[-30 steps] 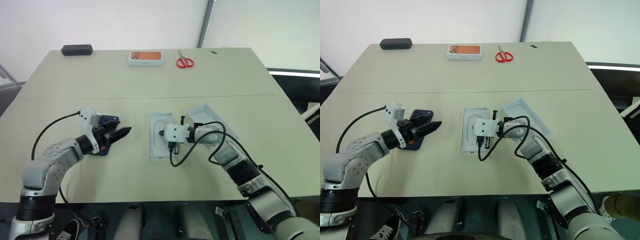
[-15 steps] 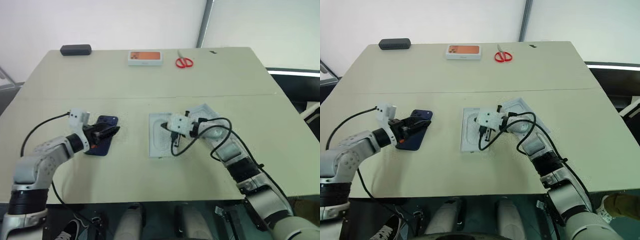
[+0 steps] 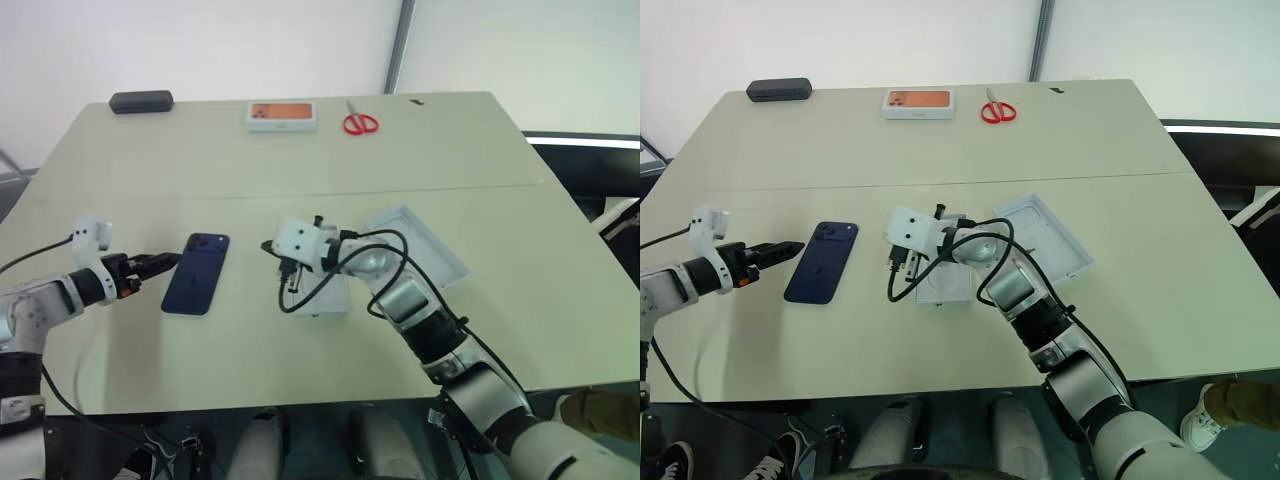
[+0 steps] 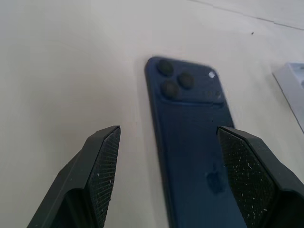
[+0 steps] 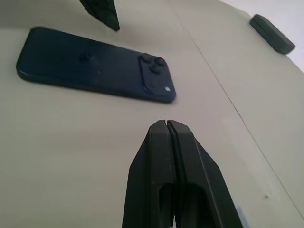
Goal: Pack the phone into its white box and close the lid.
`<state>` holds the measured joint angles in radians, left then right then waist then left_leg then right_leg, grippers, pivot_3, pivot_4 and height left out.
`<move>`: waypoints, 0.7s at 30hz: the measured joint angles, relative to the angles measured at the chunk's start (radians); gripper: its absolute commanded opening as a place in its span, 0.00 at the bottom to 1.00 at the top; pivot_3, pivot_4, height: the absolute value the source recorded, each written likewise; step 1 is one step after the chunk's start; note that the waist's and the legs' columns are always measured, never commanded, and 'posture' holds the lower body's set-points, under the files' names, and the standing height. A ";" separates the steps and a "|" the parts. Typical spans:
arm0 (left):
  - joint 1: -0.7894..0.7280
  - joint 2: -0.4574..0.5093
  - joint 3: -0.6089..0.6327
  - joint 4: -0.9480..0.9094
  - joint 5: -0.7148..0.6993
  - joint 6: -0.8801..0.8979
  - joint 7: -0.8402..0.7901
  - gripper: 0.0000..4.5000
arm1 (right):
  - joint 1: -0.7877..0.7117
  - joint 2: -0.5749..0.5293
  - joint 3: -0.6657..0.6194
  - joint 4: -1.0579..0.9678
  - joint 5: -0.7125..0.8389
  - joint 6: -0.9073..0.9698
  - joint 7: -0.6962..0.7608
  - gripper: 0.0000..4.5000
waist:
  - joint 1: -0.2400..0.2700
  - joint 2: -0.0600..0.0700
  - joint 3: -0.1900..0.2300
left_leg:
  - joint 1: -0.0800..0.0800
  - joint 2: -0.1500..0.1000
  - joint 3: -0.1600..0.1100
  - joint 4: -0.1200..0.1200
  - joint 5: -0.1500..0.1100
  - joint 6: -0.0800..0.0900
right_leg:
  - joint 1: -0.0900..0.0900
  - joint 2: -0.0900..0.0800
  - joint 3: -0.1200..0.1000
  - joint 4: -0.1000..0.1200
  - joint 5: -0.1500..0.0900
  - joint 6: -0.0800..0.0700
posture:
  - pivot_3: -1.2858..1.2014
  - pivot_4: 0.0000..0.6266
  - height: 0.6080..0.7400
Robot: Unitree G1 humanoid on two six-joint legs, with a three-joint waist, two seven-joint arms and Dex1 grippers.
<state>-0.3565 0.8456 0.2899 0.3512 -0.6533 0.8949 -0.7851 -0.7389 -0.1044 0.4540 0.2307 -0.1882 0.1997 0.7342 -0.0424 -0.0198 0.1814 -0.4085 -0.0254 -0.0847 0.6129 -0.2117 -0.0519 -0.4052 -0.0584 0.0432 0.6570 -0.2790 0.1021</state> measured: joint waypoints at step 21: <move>-0.033 -0.066 -0.050 -0.048 0.025 0.134 -0.147 0.76 | -0.030 0.042 0.139 0.129 -0.149 0.022 -0.002 0.01 | 0.008 0.003 -0.004 | 0.002 -0.003 0.000 0.000 0.000 0.000 | 0.002 -0.004 0.000 0.001 0.000 0.000 | 0.52 0.24 1.00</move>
<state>-0.3890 0.7791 0.2403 0.3034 -0.6279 1.0292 -0.9318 -0.7693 -0.0629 0.5933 0.3601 -0.3370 0.2212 0.7324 -0.0343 -0.0171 0.1770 -0.4068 -0.0286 -0.0848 0.6131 -0.2115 -0.0521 -0.4030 -0.0621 0.0431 0.6581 -0.2792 0.1024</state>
